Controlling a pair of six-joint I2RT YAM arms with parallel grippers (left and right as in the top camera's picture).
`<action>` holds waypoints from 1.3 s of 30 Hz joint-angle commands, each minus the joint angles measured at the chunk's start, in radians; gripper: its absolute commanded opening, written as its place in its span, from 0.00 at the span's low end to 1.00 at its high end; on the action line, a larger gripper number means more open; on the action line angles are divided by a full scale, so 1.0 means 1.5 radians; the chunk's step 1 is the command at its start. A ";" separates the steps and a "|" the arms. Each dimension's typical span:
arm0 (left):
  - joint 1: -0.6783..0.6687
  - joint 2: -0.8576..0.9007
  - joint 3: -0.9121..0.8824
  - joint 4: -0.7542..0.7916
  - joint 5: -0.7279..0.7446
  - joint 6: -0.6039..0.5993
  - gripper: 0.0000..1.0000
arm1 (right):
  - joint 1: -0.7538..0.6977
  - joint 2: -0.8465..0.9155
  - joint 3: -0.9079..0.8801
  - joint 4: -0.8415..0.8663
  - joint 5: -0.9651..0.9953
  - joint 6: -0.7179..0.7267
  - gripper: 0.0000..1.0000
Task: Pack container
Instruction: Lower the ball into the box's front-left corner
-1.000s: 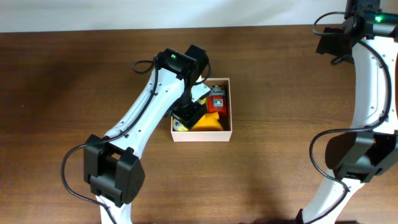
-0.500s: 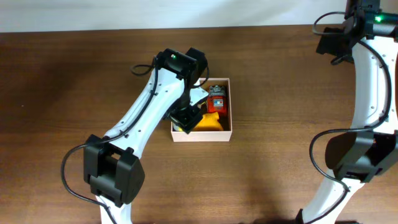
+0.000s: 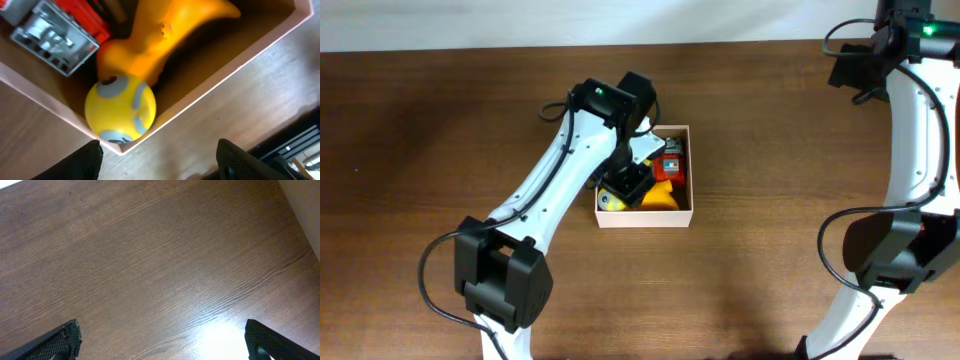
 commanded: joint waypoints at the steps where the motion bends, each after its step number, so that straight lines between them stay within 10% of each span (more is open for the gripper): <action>1: -0.002 -0.003 -0.013 -0.003 0.040 0.006 0.75 | -0.001 -0.005 -0.003 0.002 0.002 0.006 0.98; 39: -0.008 -0.004 -0.092 0.076 0.036 0.006 0.74 | -0.001 -0.005 -0.003 0.002 0.002 0.006 0.99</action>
